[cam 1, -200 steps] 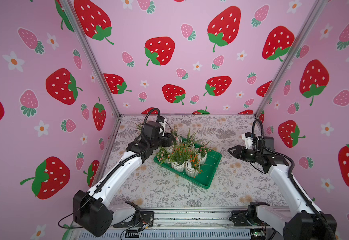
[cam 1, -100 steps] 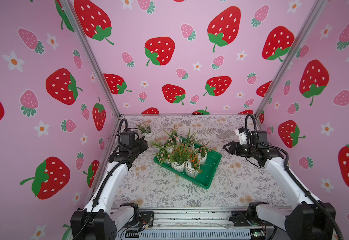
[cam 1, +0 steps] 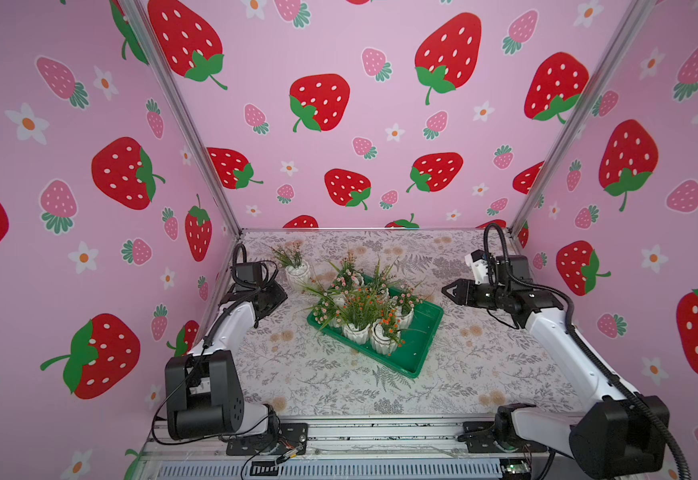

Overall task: Put the potted gypsophila into the storage box
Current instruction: Pick up the baby's breath potted plant from the center of the board.

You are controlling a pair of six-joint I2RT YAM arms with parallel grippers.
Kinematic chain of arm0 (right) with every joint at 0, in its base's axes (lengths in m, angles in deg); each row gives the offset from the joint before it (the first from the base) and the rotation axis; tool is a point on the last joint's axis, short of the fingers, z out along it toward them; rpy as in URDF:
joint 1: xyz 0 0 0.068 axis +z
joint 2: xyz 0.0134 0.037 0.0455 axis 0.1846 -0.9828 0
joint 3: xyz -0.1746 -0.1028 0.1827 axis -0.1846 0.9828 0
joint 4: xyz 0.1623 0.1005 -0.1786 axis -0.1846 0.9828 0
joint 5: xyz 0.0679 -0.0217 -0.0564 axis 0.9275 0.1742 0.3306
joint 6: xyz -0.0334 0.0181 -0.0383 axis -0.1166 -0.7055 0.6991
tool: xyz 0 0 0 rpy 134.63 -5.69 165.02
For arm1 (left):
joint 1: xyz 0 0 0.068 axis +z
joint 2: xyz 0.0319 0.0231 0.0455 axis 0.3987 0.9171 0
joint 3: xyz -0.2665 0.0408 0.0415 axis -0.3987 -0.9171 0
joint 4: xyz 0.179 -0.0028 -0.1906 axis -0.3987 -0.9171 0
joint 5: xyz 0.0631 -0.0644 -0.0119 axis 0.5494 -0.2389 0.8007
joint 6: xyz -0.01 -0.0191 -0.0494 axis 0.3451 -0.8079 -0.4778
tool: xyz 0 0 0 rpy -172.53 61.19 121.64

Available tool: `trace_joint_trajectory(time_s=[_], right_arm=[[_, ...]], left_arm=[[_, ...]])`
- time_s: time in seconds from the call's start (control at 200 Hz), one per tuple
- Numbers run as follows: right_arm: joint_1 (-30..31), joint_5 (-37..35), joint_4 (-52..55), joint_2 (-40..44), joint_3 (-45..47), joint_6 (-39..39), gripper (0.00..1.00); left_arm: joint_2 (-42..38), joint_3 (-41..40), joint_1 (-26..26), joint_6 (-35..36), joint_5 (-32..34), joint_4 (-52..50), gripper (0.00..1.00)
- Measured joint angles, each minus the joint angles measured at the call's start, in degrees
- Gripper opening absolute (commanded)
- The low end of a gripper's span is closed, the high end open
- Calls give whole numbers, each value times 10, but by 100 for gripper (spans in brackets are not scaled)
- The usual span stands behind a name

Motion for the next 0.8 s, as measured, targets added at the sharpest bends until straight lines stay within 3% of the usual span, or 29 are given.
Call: trace_joint_trajectory(time_s=[0.45,0.8], right_arm=[[48,19,-7,-54,-42,11,51],[48,12,-7,-54,-48,14,51]], left_arm=[[133,149,3,20,-34,46,38],[200,200,-8,36,-16,12,36]])
